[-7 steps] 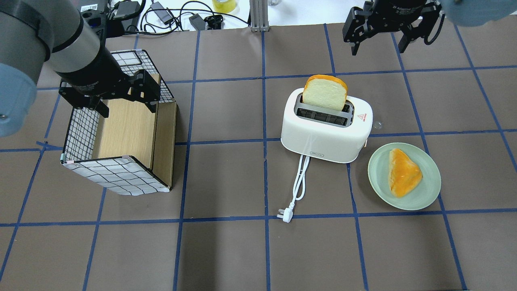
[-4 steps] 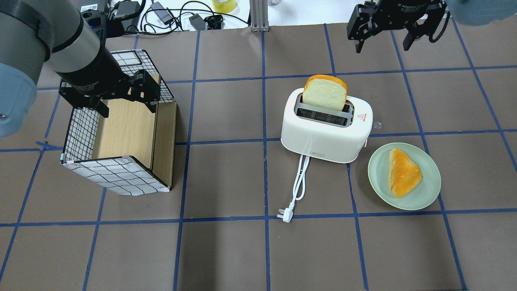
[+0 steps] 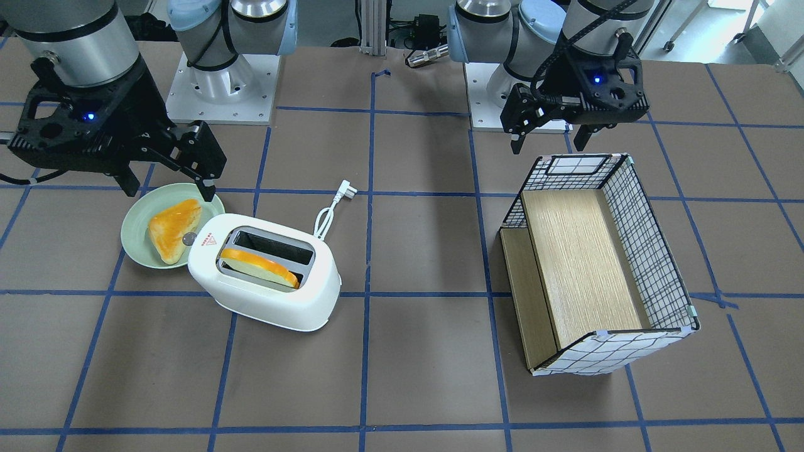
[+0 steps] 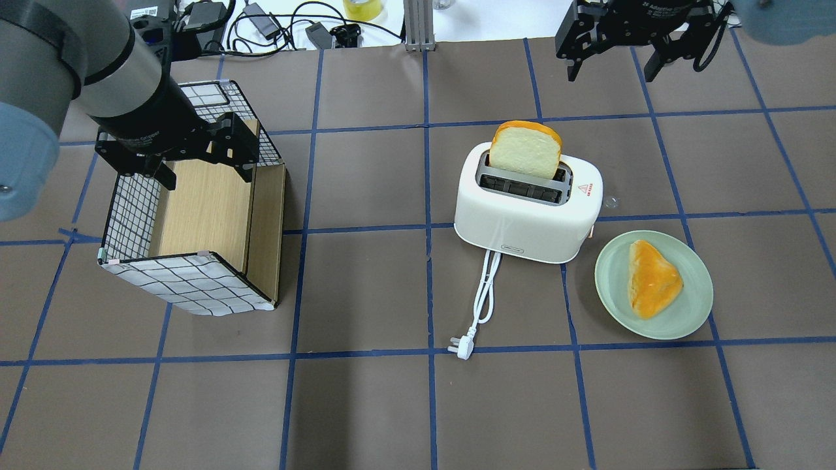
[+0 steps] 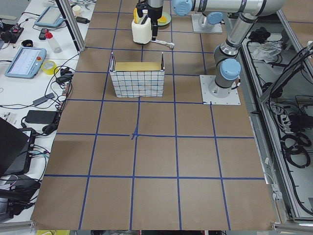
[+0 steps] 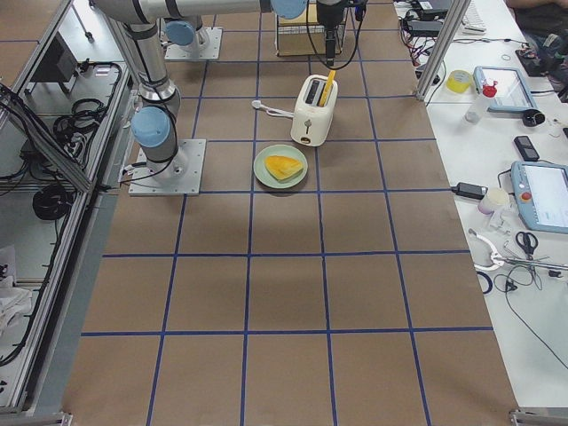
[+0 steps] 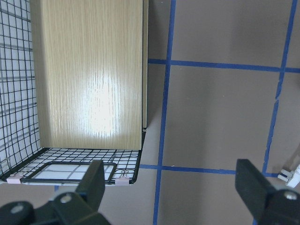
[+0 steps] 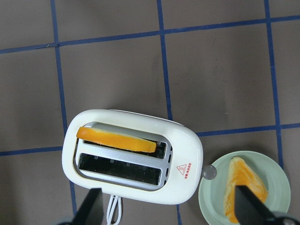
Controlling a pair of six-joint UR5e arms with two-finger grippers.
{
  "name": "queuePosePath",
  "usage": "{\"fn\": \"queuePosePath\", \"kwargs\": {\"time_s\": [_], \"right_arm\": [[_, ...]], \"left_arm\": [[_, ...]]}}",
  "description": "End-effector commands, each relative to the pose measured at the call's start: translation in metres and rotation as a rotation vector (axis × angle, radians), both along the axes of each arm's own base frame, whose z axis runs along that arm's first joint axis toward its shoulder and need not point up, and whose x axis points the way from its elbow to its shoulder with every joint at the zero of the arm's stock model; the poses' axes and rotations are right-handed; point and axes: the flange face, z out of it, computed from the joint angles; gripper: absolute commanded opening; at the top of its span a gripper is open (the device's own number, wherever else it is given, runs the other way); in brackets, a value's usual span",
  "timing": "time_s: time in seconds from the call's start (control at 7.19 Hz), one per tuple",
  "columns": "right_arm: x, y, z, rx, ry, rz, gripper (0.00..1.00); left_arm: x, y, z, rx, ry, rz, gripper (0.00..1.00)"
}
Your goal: Press toaster with right arm
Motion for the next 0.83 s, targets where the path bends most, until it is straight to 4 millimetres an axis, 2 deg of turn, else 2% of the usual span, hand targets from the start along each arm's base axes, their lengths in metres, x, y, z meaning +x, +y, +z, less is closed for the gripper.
{"fn": "queuePosePath", "kwargs": {"time_s": [0.0, 0.14, 0.42, 0.7], "right_arm": [[0.0, 0.006, -0.008, 0.012, -0.003, 0.016, 1.0], [-0.001, 0.006, -0.015, 0.015, 0.001, 0.03, 1.0], [-0.002, 0.0, -0.01, -0.054, 0.019, 0.021, 1.0], [-0.007, 0.011, -0.023, 0.042, 0.078, 0.016, 1.0]], "left_arm": [[0.0, 0.0, 0.0, 0.0, 0.0, 0.0, 1.0], [0.0, 0.0, 0.0, 0.0, 0.002, 0.0, 1.0], [0.0, 0.0, 0.0, 0.0, 0.002, 0.0, 1.0], [0.0, 0.0, 0.0, 0.0, 0.002, 0.0, 1.0]]}}
